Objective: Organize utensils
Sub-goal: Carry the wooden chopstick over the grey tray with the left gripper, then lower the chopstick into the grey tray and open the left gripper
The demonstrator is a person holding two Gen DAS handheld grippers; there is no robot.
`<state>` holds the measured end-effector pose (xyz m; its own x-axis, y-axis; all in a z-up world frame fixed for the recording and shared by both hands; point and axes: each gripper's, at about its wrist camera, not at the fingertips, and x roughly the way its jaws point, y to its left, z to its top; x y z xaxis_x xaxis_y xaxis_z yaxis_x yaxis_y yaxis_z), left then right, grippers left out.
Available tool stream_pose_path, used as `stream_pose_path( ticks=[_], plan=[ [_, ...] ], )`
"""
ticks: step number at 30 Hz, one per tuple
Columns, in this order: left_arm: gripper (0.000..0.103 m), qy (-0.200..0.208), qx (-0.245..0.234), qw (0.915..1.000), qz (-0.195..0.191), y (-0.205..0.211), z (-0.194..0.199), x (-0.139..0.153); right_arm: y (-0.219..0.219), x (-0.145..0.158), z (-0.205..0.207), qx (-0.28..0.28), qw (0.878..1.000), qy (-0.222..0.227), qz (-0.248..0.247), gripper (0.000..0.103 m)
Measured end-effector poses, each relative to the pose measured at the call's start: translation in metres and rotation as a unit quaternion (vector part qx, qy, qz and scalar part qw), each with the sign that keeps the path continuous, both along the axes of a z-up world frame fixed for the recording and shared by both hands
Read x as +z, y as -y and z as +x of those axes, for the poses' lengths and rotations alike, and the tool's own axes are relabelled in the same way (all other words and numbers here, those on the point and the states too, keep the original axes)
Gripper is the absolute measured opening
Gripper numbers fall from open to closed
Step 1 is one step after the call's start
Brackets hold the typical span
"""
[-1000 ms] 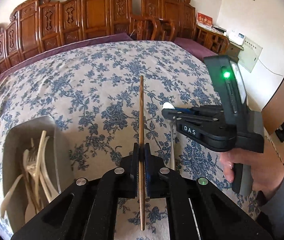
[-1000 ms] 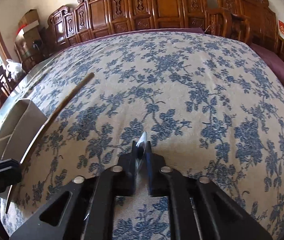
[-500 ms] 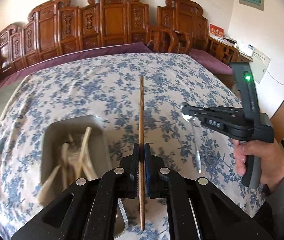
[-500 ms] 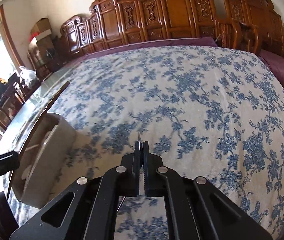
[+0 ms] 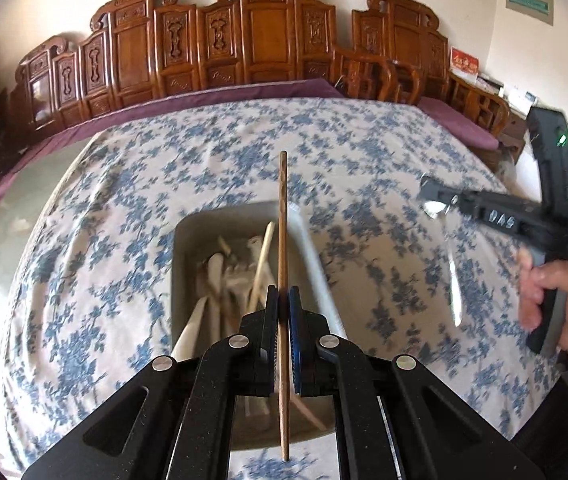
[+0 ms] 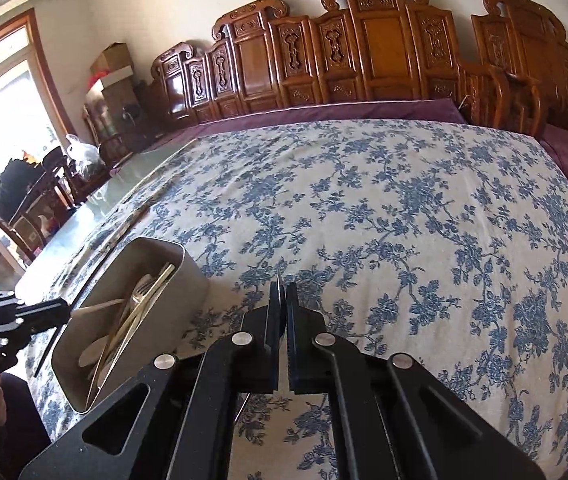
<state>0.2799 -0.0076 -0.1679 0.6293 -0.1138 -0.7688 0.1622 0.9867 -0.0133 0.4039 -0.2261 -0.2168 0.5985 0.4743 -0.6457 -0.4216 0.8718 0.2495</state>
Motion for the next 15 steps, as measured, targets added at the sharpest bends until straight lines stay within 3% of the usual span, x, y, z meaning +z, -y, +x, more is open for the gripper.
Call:
stream_pose_path(
  ticks=[15],
  plan=[
    [0.004,-0.051,-0.006,0.9983,0.028,-0.015,0.01,-0.036,-0.001,-0.001,0.001,0.0,1.0,0.0,0.007,0.004]
  ],
)
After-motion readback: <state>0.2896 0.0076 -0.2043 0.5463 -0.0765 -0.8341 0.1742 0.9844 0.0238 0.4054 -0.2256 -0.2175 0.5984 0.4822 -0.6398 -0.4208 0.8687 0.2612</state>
